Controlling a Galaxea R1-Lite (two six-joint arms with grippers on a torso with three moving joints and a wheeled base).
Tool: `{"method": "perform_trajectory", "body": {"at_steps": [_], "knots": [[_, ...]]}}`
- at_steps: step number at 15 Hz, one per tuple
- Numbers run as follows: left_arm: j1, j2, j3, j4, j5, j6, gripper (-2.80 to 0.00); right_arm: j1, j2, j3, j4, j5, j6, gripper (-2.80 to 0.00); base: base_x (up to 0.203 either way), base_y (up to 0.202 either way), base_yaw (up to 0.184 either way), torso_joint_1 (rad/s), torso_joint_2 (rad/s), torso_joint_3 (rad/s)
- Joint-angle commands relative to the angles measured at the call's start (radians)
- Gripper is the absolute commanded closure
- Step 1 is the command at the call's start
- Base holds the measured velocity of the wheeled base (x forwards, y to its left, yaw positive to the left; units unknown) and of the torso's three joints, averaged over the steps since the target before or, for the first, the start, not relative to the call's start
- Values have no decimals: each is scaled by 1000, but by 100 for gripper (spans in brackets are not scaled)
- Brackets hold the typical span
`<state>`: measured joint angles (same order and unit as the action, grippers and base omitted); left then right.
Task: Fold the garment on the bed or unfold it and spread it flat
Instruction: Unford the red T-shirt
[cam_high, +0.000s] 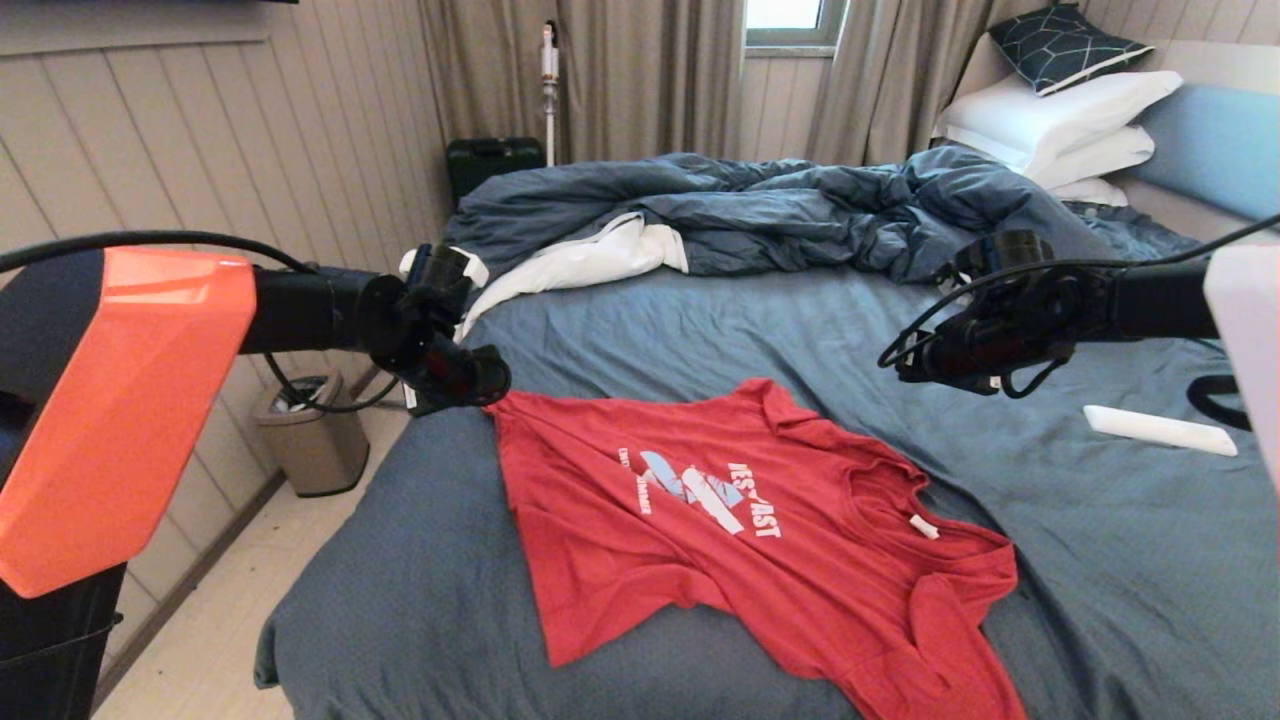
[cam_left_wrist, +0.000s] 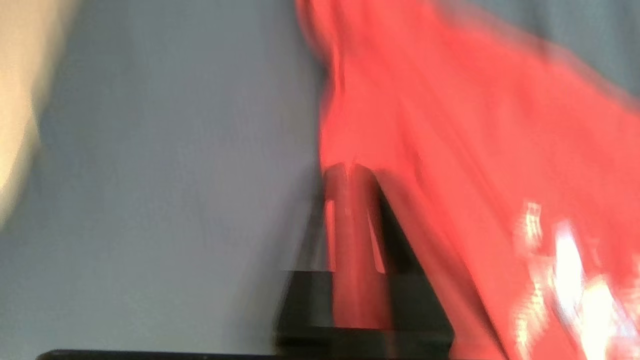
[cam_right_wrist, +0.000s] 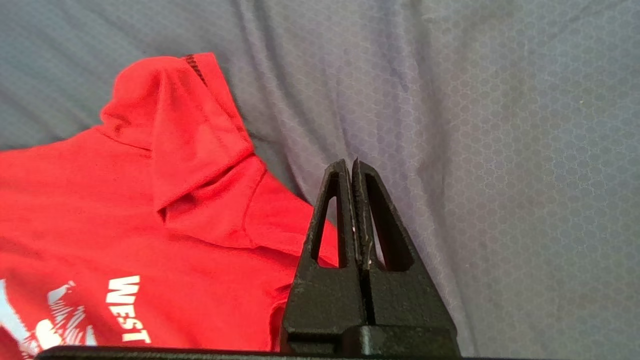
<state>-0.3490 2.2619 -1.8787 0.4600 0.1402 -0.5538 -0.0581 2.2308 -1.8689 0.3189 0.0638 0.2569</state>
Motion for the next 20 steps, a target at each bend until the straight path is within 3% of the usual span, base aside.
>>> {"method": "perform_trajectory", "body": {"at_steps": [1, 2, 4, 7, 10, 14, 15, 18, 20], "knots": [[-62, -66, 24, 159, -9, -105, 0, 0, -15, 7, 3, 1, 4, 0, 0, 0, 0, 0, 0, 0], [-78, -78, 74, 174, -41, -126, 0, 1, -21, 10, 5, -1, 5, 0, 0, 0, 0, 0, 0, 0], [-92, -103, 146, 149, -178, -149, 0, 3, -28, 10, 5, -1, 7, 0, 0, 0, 0, 0, 0, 0], [-132, -149, 186, 137, -172, -167, 0, 1, -41, 9, 6, 1, 4, 0, 0, 0, 0, 0, 0, 0], [-200, -226, 381, 97, -154, -165, 0, 2, -52, 12, 6, 1, 3, 0, 0, 0, 0, 0, 0, 0], [-280, -315, 705, -193, -108, -170, 0, 6, -50, 25, 2, 4, 5, 0, 0, 0, 0, 0, 0, 0], [-298, -324, 748, -223, -97, -175, -280, 6, -50, 25, 2, 4, 5, 0, 0, 0, 0, 0, 0, 0], [-349, -328, 787, -244, -98, -181, -280, 4, -45, 25, -12, 4, 5, 0, 0, 0, 0, 0, 0, 0], [-410, -315, 774, -201, -88, -232, -280, 4, -43, 25, -14, 4, 9, 0, 0, 0, 0, 0, 0, 0]]}}
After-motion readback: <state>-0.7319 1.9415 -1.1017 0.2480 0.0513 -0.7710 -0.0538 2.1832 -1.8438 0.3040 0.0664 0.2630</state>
